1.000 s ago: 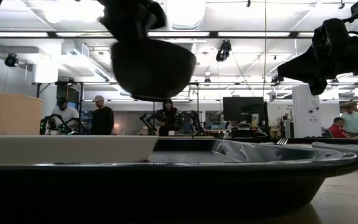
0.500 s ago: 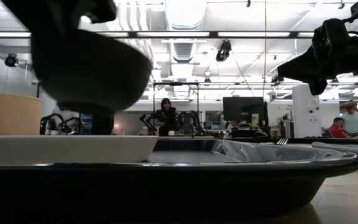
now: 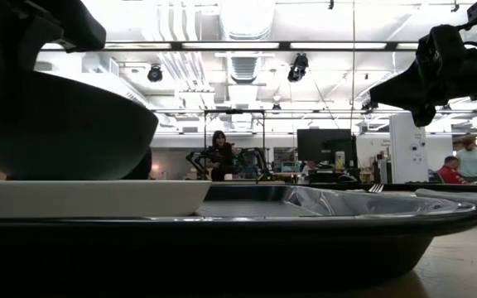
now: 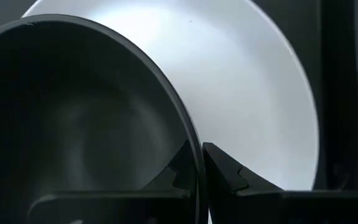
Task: Set up tray
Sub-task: Put the black bowl on the white plate
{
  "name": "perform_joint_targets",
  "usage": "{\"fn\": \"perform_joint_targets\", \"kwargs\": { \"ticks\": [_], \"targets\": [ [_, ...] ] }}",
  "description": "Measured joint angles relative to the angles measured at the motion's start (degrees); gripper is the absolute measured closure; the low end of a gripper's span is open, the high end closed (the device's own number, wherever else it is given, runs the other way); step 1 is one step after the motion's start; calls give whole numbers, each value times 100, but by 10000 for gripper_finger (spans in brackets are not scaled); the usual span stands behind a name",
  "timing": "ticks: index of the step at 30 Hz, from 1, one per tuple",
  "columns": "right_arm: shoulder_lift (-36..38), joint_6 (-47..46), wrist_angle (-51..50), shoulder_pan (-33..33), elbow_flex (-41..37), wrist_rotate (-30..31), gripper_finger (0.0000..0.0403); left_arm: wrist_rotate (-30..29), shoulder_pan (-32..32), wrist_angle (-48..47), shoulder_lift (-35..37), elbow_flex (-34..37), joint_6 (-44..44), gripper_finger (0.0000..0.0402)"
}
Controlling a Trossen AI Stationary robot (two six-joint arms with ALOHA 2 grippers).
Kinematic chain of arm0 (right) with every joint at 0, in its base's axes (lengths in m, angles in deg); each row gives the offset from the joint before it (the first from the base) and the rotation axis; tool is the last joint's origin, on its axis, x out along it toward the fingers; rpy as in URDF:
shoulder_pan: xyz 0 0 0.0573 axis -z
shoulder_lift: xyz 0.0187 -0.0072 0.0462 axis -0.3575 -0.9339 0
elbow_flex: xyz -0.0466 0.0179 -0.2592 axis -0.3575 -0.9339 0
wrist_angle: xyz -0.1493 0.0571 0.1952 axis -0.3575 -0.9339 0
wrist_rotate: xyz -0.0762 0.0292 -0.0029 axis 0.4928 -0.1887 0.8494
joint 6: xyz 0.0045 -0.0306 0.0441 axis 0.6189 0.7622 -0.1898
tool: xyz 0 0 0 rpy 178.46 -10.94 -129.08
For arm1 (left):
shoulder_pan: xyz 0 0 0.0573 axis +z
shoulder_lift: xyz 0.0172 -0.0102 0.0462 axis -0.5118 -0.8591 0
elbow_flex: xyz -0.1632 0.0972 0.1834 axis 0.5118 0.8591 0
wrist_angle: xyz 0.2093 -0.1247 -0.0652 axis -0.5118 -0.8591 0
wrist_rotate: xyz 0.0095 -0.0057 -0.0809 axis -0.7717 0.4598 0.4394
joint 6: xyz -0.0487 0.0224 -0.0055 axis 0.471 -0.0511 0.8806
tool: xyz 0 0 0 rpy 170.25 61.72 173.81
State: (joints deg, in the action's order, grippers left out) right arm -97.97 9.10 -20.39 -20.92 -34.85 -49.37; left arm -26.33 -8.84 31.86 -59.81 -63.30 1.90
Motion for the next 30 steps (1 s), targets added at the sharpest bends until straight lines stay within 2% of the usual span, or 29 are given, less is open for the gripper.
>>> {"fn": "perform_joint_targets", "kwargs": {
  "ticks": [6,20,25,30],
  "targets": [
    [0,-1,0,-2,0,1,335,7,-23,428,-2,237,5,402],
    [0,0,0,0,0,2,335,259,-55,548,2,455,-4,398],
    [0,11,0,0,0,2,335,395,-55,532,2,470,0,377],
    [0,13,0,0,0,2,335,782,-51,531,2,473,0,338]
  ]
}}
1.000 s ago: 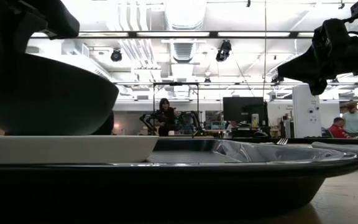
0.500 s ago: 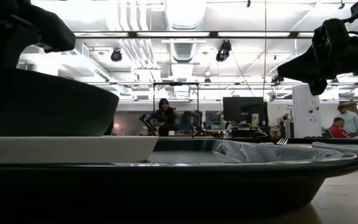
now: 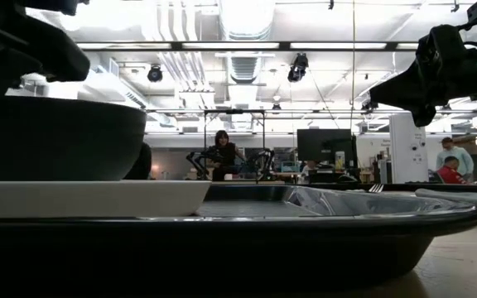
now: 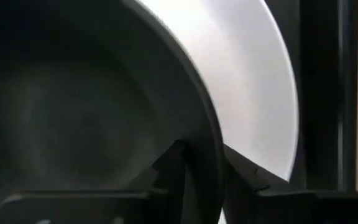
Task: Set up tray
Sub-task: Put the black bowl on the white plate, then put the gray napkin on the black serving tray to the right of the white plate
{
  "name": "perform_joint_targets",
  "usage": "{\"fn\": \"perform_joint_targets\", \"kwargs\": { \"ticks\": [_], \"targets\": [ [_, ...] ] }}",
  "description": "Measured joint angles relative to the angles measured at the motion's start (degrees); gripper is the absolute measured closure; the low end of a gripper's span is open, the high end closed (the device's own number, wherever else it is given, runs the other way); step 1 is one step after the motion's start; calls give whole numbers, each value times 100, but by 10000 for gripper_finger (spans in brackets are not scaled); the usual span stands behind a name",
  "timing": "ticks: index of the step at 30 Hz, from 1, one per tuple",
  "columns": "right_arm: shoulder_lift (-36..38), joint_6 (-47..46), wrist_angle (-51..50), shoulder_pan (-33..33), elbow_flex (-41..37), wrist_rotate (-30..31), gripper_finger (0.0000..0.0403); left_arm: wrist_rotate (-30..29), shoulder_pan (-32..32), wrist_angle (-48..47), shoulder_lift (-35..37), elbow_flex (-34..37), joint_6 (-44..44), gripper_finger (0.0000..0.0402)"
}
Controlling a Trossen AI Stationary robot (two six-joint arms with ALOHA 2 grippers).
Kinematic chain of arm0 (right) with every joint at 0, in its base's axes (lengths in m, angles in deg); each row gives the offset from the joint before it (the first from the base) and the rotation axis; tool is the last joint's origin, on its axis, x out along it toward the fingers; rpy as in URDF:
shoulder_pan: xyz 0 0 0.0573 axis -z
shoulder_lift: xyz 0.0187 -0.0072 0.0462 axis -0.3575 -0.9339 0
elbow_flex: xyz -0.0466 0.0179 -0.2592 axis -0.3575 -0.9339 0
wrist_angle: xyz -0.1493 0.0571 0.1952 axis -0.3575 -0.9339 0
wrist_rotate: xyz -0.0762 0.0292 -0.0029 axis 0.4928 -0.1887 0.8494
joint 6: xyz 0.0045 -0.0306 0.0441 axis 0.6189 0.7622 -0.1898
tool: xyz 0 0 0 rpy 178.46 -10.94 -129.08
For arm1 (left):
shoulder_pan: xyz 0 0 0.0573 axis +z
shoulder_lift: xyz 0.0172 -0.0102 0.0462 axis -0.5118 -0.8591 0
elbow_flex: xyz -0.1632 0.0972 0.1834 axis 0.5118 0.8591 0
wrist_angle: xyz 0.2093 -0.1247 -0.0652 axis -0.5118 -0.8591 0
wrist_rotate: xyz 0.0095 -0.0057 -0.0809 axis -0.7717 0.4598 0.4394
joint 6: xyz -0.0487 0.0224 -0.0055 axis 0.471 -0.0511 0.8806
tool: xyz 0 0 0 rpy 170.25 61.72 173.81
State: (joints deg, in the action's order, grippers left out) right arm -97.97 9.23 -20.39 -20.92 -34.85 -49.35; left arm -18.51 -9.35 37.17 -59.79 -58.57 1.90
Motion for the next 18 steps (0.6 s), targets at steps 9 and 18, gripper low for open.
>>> {"fn": "perform_joint_targets", "kwargs": {
  "ticks": [9,18],
  "targets": [
    [0,2,0,0,0,1,335,41,0,-180,225,3,0,226],
    [0,0,2,0,0,2,335,0,20,-328,1193,4,17,155]
  ]
}}
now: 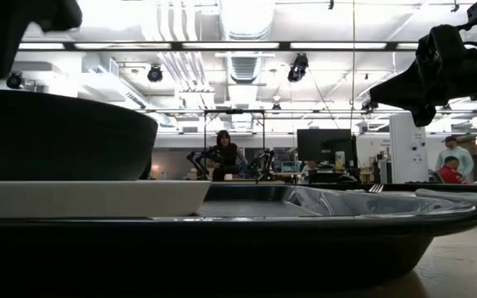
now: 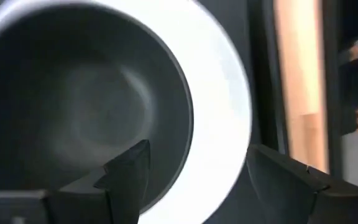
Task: Set up tray
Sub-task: Put the gray napkin on the black serving tray to the right of the white plate
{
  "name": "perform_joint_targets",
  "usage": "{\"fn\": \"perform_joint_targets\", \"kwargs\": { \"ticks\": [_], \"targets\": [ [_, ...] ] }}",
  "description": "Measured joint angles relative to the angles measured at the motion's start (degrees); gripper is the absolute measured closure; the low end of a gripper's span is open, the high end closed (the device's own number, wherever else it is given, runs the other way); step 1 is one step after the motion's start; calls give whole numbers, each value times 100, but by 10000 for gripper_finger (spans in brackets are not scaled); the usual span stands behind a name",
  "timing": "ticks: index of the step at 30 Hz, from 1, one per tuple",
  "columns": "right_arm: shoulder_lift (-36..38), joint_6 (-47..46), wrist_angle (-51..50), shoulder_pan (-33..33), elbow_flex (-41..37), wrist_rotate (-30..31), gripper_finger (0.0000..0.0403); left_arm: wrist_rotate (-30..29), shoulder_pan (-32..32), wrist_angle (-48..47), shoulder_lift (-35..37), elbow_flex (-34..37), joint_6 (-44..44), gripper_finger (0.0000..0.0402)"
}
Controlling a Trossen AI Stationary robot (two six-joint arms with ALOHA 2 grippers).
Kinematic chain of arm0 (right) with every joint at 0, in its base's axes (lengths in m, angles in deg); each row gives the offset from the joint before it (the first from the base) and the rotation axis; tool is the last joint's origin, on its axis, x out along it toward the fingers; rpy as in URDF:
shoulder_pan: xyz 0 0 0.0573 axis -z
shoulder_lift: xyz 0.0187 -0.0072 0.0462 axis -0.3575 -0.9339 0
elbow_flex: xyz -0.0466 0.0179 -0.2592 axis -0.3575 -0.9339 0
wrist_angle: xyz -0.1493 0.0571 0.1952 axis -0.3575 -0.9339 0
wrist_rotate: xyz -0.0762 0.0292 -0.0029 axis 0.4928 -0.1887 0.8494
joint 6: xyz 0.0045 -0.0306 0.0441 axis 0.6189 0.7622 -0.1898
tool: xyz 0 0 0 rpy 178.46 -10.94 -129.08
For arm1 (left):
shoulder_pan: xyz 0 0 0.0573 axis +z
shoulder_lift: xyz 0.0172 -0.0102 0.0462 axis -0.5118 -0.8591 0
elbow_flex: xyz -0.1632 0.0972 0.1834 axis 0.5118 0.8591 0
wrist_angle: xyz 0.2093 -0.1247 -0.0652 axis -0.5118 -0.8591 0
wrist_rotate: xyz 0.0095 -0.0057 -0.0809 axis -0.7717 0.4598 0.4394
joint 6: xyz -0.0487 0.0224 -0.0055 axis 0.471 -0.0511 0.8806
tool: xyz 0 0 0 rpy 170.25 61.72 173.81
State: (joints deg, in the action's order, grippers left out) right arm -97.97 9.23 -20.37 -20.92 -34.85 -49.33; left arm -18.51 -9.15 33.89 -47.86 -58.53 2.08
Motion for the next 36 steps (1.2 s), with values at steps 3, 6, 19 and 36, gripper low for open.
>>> {"fn": "perform_joint_targets", "kwargs": {
  "ticks": [3,6,19,36],
  "targets": [
    [0,-13,-2,0,0,0,335,-298,87,7,409,-2,1,154],
    [0,-14,-2,0,0,0,335,-1144,290,44,743,-2,0,160],
    [-2,-11,0,0,0,-13,335,-1651,2578,2271,2059,652,-2367,268],
    [-2,-44,0,0,0,-11,335,195,4836,4427,5042,3317,-3477,401]
  ]
}}
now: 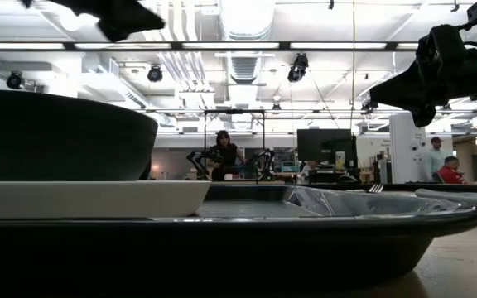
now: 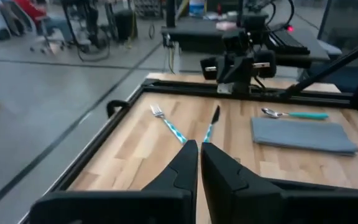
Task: Set up tray
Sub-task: Put the gray napkin on the black serving tray to the right of the white plate
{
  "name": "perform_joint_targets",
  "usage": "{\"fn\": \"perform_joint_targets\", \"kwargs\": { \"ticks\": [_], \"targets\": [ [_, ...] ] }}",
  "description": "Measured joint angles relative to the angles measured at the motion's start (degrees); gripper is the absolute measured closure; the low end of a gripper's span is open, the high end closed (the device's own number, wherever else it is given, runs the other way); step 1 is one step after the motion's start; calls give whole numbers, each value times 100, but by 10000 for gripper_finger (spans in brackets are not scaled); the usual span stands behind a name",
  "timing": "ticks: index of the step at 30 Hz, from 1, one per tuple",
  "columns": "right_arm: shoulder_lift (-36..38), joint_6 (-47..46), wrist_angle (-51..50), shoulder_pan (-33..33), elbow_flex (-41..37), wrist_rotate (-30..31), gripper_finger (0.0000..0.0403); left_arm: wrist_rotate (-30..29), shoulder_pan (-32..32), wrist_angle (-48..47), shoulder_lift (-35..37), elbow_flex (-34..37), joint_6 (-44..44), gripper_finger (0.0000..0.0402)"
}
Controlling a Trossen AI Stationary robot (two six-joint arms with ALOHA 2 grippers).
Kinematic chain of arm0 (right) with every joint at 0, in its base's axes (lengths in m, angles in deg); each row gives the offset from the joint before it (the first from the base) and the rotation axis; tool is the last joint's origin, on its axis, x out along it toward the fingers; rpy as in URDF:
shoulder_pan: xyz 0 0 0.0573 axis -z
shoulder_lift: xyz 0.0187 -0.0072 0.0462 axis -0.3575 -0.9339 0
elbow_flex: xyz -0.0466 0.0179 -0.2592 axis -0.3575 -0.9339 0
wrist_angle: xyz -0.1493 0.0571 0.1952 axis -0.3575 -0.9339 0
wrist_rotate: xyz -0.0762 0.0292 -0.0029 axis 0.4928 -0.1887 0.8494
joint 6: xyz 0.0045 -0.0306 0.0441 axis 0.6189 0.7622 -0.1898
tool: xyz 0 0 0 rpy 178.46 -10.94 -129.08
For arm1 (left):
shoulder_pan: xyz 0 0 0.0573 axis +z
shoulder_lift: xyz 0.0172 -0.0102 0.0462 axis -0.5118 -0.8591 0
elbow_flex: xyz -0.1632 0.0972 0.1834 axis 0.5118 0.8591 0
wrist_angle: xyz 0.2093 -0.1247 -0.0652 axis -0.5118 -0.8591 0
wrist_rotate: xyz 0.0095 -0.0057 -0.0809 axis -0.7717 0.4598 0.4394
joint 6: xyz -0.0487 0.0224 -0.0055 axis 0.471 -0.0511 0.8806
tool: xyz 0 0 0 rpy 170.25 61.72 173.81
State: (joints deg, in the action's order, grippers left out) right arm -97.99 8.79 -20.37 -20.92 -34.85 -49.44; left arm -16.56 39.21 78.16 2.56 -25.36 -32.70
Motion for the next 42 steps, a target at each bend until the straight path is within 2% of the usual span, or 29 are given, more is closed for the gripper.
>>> {"fn": "perform_joint_targets", "kwargs": {
  "ticks": [9,14,16,23,27,29,33,37,42],
  "targets": [
    [0,-727,22,2,0,7,335,-5,-7,-12,2257,1382,-276,401],
    [0,-696,18,2,0,11,335,-22,-7,30,3166,1743,-344,401],
    [0,-688,14,2,0,12,335,-22,-7,-276,3426,1814,-336,402],
    [7,-756,13,2,0,12,335,-83,-11,-450,3697,2013,194,402],
    [7,-1951,242,5,0,238,333,-85,-11,-197,3708,2397,20,402],
    [9,-2199,472,6,0,335,327,-83,-11,-176,3740,2592,101,402],
    [4,-2211,845,-2,0,279,308,17,-13,260,3933,3028,413,402],
    [-108,-2015,823,-2,313,-168,275,-88,-13,1013,4044,3404,504,401],
    [-468,-1272,-87,-37,1315,-321,223,-116,-11,1022,4038,3442,503,401]
  ]
}}
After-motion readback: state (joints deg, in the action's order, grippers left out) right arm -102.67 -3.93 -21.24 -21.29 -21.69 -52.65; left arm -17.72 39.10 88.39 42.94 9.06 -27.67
